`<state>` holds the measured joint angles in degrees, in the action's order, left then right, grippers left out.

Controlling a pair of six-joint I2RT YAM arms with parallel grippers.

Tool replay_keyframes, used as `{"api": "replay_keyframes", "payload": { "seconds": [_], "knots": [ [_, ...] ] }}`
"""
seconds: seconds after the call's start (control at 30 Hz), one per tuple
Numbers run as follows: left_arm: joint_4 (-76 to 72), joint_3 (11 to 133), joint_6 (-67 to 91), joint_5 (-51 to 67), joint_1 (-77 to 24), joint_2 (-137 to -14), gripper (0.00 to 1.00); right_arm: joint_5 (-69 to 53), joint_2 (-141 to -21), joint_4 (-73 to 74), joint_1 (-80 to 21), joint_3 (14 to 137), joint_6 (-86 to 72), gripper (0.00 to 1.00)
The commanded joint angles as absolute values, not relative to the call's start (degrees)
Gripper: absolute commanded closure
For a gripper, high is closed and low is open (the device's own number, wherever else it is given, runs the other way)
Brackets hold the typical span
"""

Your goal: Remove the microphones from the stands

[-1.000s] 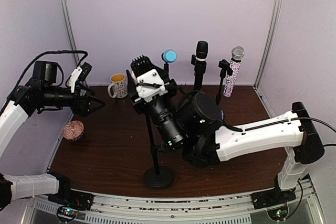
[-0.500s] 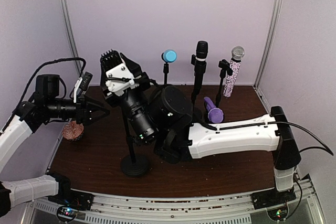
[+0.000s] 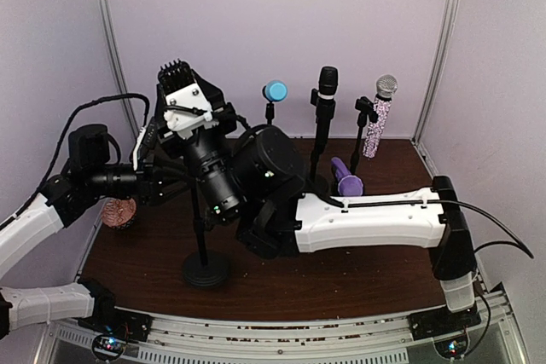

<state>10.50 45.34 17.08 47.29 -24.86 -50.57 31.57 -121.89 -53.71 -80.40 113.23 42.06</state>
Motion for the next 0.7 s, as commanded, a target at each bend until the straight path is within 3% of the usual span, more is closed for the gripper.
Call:
{"api": "replay_keyframes", "payload": {
  "seconds": [0.0, 0.17, 0.4, 0.53, 0.67],
  "knots": [
    [3.8, 45.5, 19.1, 45.3, -26.9, -50.8, 0.38, 31.0, -121.8, -59.4, -80.8, 117.9, 42.4, 1.0],
    [3.1, 44.7, 22.1, 44.8, -27.0, -50.1, 0.43, 30.8, -122.6, -59.5, -80.7, 118.1, 42.7, 1.0],
    [-0.2, 43.3, 24.1, 46.4, -27.0, -51.0, 0.79, 30.6, -124.2, -59.4, -80.8, 122.0, 42.3, 1.0],
    [-1.0, 43.9, 26.1, 44.9, -27.0, -51.0, 0.87, 30.1, -124.0, -59.7, -81.0, 121.4, 43.1, 1.0],
    [-1.4, 44.6, 27.5, 42.6, -27.1, -50.7, 1.0, 29.6, -123.3, -60.2, -81.1, 119.7, 43.7, 1.0]
  ]
}}
